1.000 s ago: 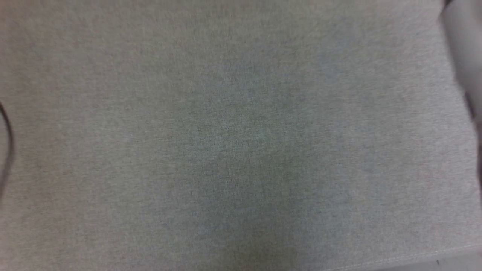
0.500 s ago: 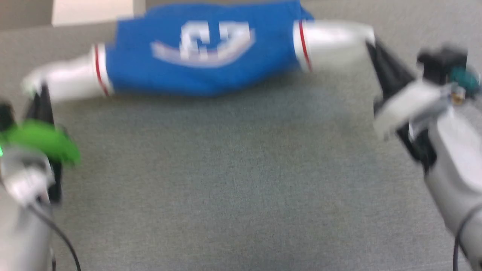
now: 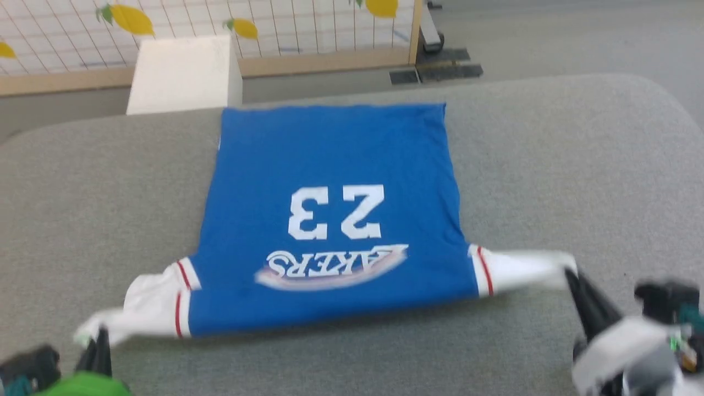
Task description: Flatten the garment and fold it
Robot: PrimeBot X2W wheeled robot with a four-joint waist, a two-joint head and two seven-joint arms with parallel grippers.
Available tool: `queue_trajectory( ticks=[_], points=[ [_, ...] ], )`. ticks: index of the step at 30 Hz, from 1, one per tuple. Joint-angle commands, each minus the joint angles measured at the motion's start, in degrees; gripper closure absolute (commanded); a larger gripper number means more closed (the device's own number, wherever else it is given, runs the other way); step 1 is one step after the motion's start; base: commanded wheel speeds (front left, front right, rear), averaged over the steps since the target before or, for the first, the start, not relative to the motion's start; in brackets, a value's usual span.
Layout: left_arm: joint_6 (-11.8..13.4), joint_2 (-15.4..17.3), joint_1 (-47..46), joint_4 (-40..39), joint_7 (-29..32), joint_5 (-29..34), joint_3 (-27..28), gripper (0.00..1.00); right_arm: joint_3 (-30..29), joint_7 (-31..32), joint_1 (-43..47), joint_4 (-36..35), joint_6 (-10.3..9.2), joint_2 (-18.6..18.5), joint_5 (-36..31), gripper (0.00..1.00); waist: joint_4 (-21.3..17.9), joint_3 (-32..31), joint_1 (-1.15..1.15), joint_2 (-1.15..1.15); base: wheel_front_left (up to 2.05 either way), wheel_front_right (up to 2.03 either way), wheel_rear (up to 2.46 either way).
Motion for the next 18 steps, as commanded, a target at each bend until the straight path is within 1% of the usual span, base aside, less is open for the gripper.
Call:
queue_trajectory(
  ticks=[1, 5, 9, 12, 16, 17, 18],
  points=[
    [0.69, 0.22, 2.15, -0.58, 0.36, -0.52, 0.16, 1.00, -1.39, 0.68, 2.47, -1.08, -0.10, 1.22, -0.74, 1.00, 0.53, -1.09, 0.01, 0.69, 0.00, 0.00, 0.00],
    [0.89, -0.69, 6.86, -0.93, 1.65, -1.42, -1.23, 1.00, -5.12, 2.69, 10.05, -2.60, -0.10, 5.41, -1.54, 1.00, 0.98, -1.53, 0.01, 0.69, 0.00, 0.00, 0.00],
    [1.16, -1.93, 9.56, 0.27, 2.32, -1.99, -2.53, 1.00, -7.27, 4.10, 15.55, -2.10, -0.10, 7.82, -1.74, 1.00, 1.42, -1.81, 0.01, 0.69, 0.00, 0.00, 0.00],
    [1.29, -2.82, 10.79, 0.93, 2.81, -2.05, -3.77, 1.00, -7.64, 5.77, 19.25, -0.39, -0.10, 8.68, -2.35, 1.00, 1.91, -2.18, 0.01, 0.69, 0.00, 0.00, 0.00],
    [1.64, -4.16, 11.56, 1.29, 2.46, -2.21, -4.56, 1.00, -5.59, 8.34, 22.52, 1.14, -0.10, 9.15, -2.64, 1.00, 2.08, -1.27, 0.01, 0.69, 0.00, 0.00, 0.00],
    [1.74, -4.36, 11.48, 1.24, 2.23, -2.16, -4.61, 1.00, -5.20, 8.82, 22.55, 1.17, -0.10, 9.18, -2.38, 0.73, 1.99, -0.82, 0.01, 0.69, 0.00, 0.00, 0.00],
    [1.78, -4.50, 11.30, 1.11, 2.03, -2.18, -4.56, 1.00, -5.07, 8.77, 22.26, 0.85, -0.10, 9.14, -2.23, 0.62, 1.92, -0.27, 0.01, 0.69, 0.00, 0.00, 0.00]
  ],
)
